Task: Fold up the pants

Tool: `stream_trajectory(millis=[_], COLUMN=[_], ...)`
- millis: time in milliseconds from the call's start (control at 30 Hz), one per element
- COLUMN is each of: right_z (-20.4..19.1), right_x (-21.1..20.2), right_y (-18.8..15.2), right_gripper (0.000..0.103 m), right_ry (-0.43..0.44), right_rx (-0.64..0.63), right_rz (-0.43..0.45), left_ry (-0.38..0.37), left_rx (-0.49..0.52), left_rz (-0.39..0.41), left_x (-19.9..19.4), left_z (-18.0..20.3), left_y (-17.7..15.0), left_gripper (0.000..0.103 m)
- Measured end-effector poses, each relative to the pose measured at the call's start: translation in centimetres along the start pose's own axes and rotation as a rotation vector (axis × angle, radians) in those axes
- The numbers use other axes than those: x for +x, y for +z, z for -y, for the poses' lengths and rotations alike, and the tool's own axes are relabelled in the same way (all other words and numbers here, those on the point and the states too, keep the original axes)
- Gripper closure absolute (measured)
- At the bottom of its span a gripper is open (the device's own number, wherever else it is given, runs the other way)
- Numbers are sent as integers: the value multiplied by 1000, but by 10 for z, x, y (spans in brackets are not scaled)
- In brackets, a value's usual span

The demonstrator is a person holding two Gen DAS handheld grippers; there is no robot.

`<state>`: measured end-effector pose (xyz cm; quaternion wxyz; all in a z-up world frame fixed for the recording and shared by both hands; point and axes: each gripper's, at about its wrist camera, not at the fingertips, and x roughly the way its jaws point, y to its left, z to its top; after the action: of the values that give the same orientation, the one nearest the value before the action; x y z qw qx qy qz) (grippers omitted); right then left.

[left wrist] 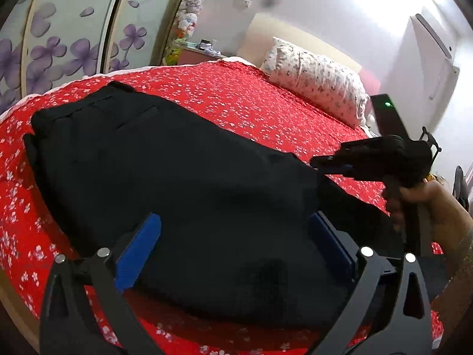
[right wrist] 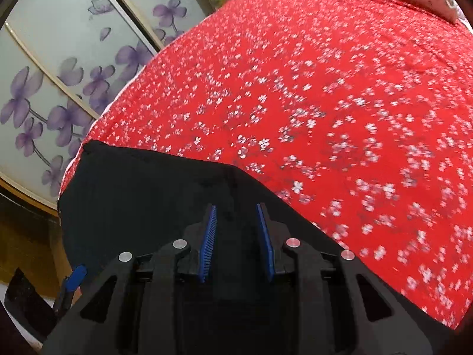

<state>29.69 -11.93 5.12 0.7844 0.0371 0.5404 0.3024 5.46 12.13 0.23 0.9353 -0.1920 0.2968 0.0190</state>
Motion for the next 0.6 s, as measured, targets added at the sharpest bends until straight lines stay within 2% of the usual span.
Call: stream_trajectory(millis=[100,233,367,467,600], right_z=[-2,-15,-22,-33,-42], right_x=[8,23,24,25,17], right_y=[-1,-4,-12,-19,-11], right_gripper=[74,74,74,98,100], right_ry=[22,-10,-38,-84,-185], right_rx=[-19,-110,-160,-232,-244], right_rz=[-34,-92,-100,-105,-45], left_ry=[-16,-28,-39,-48,-61], left_rx=[-36,-64,-64,-70,-98], left_rz=[2,5,3,2,9], left_x=[0,0,-2,-3,-4], left_z=[-3,-5,-6,-7,-10], left_y=[1,3,2,3,3], left_gripper=[2,2,2,2,2])
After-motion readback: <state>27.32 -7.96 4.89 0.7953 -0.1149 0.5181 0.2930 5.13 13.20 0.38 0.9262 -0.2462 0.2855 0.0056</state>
